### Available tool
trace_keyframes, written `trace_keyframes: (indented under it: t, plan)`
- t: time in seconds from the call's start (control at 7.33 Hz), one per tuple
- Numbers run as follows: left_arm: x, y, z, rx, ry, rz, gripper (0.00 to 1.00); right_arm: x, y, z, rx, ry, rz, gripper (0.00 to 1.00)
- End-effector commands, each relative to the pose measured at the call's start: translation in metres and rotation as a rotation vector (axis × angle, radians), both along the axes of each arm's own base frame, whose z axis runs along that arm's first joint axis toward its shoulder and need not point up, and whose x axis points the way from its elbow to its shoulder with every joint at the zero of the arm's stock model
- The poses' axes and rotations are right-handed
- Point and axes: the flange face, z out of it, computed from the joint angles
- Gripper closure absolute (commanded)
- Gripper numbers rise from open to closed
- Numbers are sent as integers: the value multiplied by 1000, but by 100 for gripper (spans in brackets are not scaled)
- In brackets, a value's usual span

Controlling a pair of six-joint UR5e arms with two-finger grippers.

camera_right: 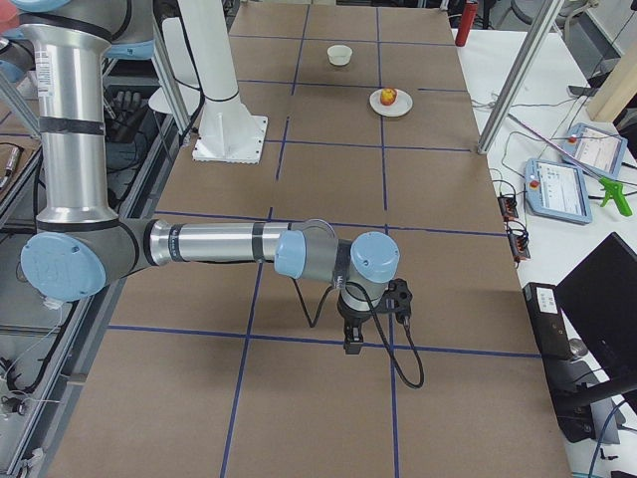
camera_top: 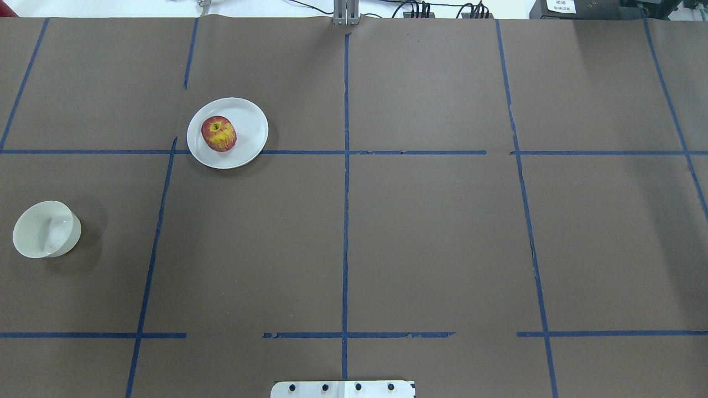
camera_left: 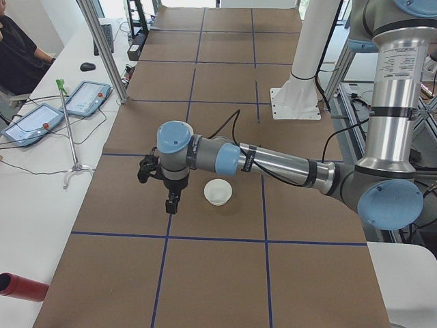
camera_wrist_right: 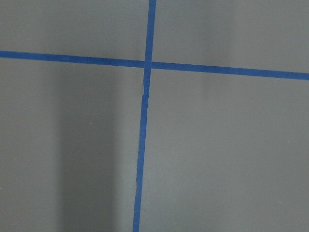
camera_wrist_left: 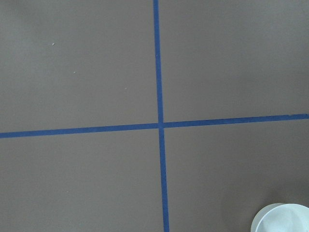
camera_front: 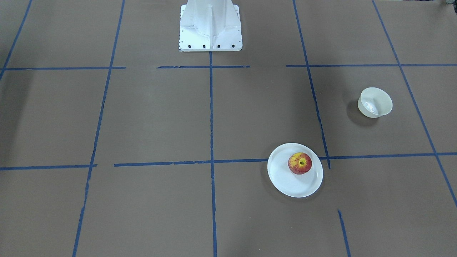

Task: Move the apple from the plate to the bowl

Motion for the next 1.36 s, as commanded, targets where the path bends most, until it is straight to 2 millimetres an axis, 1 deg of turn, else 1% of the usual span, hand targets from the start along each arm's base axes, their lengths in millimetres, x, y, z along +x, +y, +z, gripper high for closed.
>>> trace_keyframes:
  t: [0.0, 0.14, 0.27, 0.41, 0.55, 0.68, 0.82, 0.95, 1.09, 1.23]
  plan:
    - [107, -41, -95, -12, 54, 3, 0, 0, 0, 0, 0, 0, 0, 0]
    - [147, -49, -128, -41, 80, -8, 0, 0, 0, 0, 0, 0, 0, 0]
    - [196, -59, -154, -70, 87, 5, 0, 0, 0, 0, 0, 0, 0, 0]
    - [228, -71, -179, -119, 91, -19, 0, 0, 0, 0, 0, 0, 0, 0]
    - [267, -87, -198, -182, 98, -39, 0, 0, 0, 0, 0, 0, 0, 0]
    - [302, -92, -197, -201, 82, -11, 0, 0, 0, 0, 0, 0, 0, 0]
    - [321, -103, -207, -209, 70, -12, 0, 0, 0, 0, 0, 0, 0, 0]
    - [361, -102, -216, -246, 55, -20, 0, 0, 0, 0, 0, 0, 0, 0]
    - [372, -105, -217, -225, 58, -44, 0, 0, 0, 0, 0, 0, 0, 0]
    - [395, -106, -202, -238, 70, -49, 0, 0, 0, 0, 0, 0, 0, 0]
